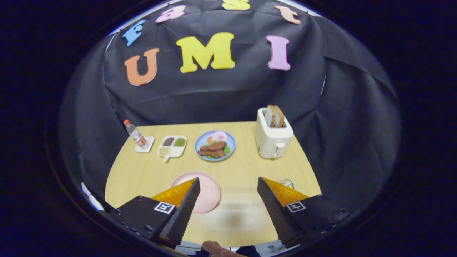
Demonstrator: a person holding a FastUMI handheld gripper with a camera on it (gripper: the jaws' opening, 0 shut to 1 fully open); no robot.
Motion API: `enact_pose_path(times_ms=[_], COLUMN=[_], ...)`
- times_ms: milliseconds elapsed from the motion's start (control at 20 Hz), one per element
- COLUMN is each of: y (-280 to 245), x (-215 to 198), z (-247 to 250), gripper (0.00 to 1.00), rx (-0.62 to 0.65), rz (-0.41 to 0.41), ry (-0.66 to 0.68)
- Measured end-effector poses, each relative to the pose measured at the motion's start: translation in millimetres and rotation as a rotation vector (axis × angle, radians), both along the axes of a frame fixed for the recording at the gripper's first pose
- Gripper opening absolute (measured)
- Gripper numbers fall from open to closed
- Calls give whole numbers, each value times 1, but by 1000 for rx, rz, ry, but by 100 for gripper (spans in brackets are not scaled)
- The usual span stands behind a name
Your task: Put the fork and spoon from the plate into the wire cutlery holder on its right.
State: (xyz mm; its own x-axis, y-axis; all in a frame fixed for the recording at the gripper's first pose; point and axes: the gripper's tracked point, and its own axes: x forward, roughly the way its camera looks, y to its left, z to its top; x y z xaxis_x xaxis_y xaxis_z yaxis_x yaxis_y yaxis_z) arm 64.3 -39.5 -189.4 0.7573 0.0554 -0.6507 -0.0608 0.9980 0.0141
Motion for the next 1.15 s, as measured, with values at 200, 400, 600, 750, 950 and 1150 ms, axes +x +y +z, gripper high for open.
enact_pose_path(times_ms=[200, 400, 600, 750, 950, 1150], y=[50, 55, 63, 79, 87, 89], x=[-14, -32, -51, -60, -69, -75], z=[60, 108, 141, 151, 159, 168], gripper=[96, 96, 96, 95, 95, 95], rx=[99, 80, -32, -67, -55, -67], rz=[60, 45, 50, 56, 45, 37], ry=[-247, -481, -674, -749, -763, -796])
